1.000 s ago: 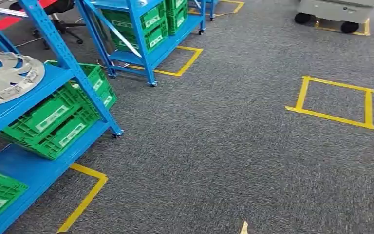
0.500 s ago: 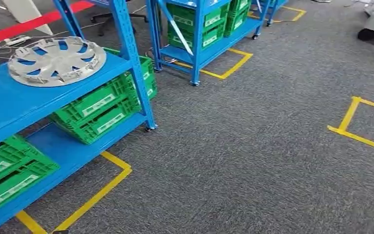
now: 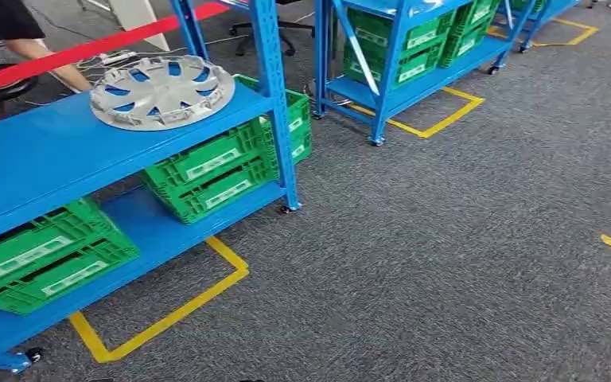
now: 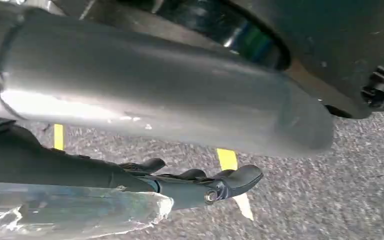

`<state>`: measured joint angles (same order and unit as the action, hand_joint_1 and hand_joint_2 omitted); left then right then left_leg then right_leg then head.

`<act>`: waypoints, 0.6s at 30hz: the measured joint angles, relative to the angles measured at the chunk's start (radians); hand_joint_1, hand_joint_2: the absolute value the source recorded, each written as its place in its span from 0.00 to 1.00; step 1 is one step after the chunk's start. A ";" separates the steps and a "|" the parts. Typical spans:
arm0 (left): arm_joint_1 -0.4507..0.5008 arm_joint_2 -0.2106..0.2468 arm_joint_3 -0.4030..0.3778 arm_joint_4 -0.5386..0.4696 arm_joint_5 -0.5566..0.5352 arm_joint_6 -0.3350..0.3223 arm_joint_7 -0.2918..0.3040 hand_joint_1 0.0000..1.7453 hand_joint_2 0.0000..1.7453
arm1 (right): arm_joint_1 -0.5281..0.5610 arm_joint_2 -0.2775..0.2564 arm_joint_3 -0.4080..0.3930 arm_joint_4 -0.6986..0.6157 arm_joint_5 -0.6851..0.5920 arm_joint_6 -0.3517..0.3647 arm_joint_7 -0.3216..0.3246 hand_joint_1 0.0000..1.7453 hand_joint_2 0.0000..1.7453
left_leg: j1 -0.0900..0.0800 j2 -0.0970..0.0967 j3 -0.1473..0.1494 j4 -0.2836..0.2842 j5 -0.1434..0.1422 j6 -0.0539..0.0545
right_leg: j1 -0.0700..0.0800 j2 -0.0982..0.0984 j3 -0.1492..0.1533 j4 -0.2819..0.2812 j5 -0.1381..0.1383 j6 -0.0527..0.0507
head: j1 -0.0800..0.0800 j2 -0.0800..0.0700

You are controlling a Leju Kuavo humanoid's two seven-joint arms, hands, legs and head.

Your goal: Take the parts from the cabinet and place them on the table.

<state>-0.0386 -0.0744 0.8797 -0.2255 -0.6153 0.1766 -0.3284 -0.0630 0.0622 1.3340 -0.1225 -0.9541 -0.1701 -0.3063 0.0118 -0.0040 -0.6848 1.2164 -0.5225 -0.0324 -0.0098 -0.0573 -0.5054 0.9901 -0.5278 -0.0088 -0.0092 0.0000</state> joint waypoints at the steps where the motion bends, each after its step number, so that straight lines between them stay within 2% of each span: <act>1: 0.000 0.001 0.000 0.000 0.000 0.000 0.000 0.00 0.00 | 0.000 0.000 0.000 0.000 0.000 0.000 0.000 0.00 0.00 | 0.000 0.016 0.048 -0.092 0.049 0.002 | 0.000 -0.012 0.008 0.000 -0.005 0.003 | 0.000 0.000; 2: -0.001 0.002 0.000 0.000 0.000 0.000 0.000 0.00 0.00 | -0.001 0.000 0.000 0.000 0.000 0.000 0.000 0.00 0.00 | -0.002 0.049 0.091 -0.171 0.079 0.006 | 0.000 -0.023 0.016 0.000 -0.011 0.007 | 0.000 0.000; 3: -0.005 0.001 0.000 0.000 0.000 0.000 0.000 0.00 0.00 | -0.001 0.000 0.000 0.000 0.000 0.000 0.000 0.00 0.00 | -0.017 0.087 0.105 -0.191 0.058 0.007 | 0.010 -0.033 0.006 0.001 -0.018 0.015 | -0.001 0.000; 4: -0.010 0.001 0.000 0.000 0.000 0.000 -0.001 0.00 0.00 | -0.001 0.000 0.000 0.000 0.000 0.000 -0.001 0.00 0.00 | -0.016 0.078 0.103 -0.196 0.057 0.022 | 0.011 -0.043 0.009 0.003 -0.023 0.022 | 0.001 0.000; 7: -0.001 0.001 0.002 0.000 0.002 0.001 -0.001 0.00 0.00 | -0.007 0.000 0.000 0.000 -0.001 0.000 -0.002 0.00 0.00 | -0.019 0.046 0.102 -0.203 0.056 0.039 | 0.009 -0.075 0.034 -0.003 -0.031 0.035 | 0.003 0.000; 8: 0.001 0.000 0.003 0.000 0.002 0.000 -0.002 0.00 0.00 | -0.008 0.001 0.000 0.000 -0.001 0.000 -0.002 0.00 0.00 | -0.012 0.036 0.106 -0.209 0.060 0.045 | 0.003 -0.049 0.025 0.007 -0.044 0.040 | 0.003 0.000; 9: 0.000 0.000 0.003 0.000 0.001 0.000 -0.005 0.00 0.00 | -0.008 0.001 0.000 0.000 -0.001 0.000 -0.005 0.00 0.00 | -0.010 0.028 0.106 -0.209 0.059 0.051 | 0.003 0.007 0.009 0.045 -0.072 0.042 | 0.008 0.000; 10: -0.003 0.001 0.003 0.000 0.001 0.000 -0.006 0.00 0.00 | -0.006 0.001 0.000 0.000 -0.002 0.000 -0.004 0.00 0.00 | -0.010 0.016 0.104 -0.209 0.060 0.057 | 0.002 0.035 -0.027 0.120 -0.111 0.044 | 0.011 0.000; 11: -0.006 0.001 0.003 0.000 0.000 0.001 -0.007 0.00 0.00 | -0.003 0.001 0.000 0.000 -0.002 0.001 -0.004 0.00 0.00 | -0.011 0.003 0.104 -0.209 0.060 0.059 | 0.001 0.047 -0.073 0.212 -0.149 0.044 | 0.012 0.000; 12: -0.007 0.001 0.003 0.000 0.001 0.001 -0.007 0.00 0.00 | 0.000 0.001 0.000 0.000 -0.002 0.001 -0.004 0.00 0.00 | -0.011 -0.011 0.104 -0.208 0.059 0.060 | 0.000 0.053 -0.118 0.291 -0.173 0.045 | 0.013 0.000; 13: -0.006 0.001 0.004 0.000 0.001 0.001 -0.007 0.00 0.00 | 0.001 0.001 0.000 0.000 -0.002 0.001 -0.003 0.00 0.00 | -0.012 -0.025 0.105 -0.208 0.059 0.060 | 0.001 0.055 -0.146 0.329 -0.173 0.045 | 0.012 0.000; 14: -0.006 0.001 0.004 0.000 0.001 0.001 -0.006 0.00 0.00 | 0.001 0.001 0.000 0.000 -0.002 0.001 -0.003 0.00 0.00 | -0.012 -0.038 0.107 -0.208 0.058 0.059 | 0.000 0.055 -0.152 0.317 -0.145 0.044 | 0.013 0.000; 15: -0.005 0.000 0.004 0.000 0.001 0.001 -0.006 0.00 0.00 | 0.001 0.001 0.000 0.000 -0.003 0.001 -0.004 0.00 0.00 | -0.011 -0.053 0.109 -0.207 0.057 0.058 | -0.001 0.057 -0.137 0.266 -0.100 0.043 | 0.013 0.000; 16: -0.005 -0.001 0.004 0.000 0.001 0.001 -0.006 0.00 0.00 | 0.000 0.001 0.000 0.000 -0.003 0.001 -0.004 0.00 0.00 | -0.010 -0.068 0.112 -0.207 0.056 0.056 | -0.003 0.065 -0.104 0.180 -0.043 0.042 | 0.013 0.000; 17: -0.006 -0.002 0.004 0.000 0.001 0.001 -0.006 0.00 0.00 | 0.000 0.001 0.000 0.000 -0.003 0.001 -0.004 0.00 0.00 | -0.009 -0.081 0.115 -0.206 0.054 0.053 | -0.006 0.089 -0.067 0.087 0.007 0.040 | 0.013 0.000; 18: -0.007 -0.001 0.004 0.000 0.002 0.001 -0.006 0.00 0.00 | 0.000 0.001 0.000 0.000 -0.003 0.001 -0.003 0.00 0.00 | -0.012 -0.092 0.113 -0.203 0.052 0.046 | -0.010 0.146 -0.050 0.044 0.007 0.039 | 0.013 0.000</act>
<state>-0.0455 -0.0755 0.8839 -0.2258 -0.6138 0.1774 -0.3349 -0.0625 0.0629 1.3340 -0.1225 -0.9571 -0.1690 -0.3098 -0.0001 -0.0961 -0.5714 1.0130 -0.4707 0.0140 -0.0198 0.0882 -0.5550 1.0338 -0.5210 0.0306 0.0042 0.0000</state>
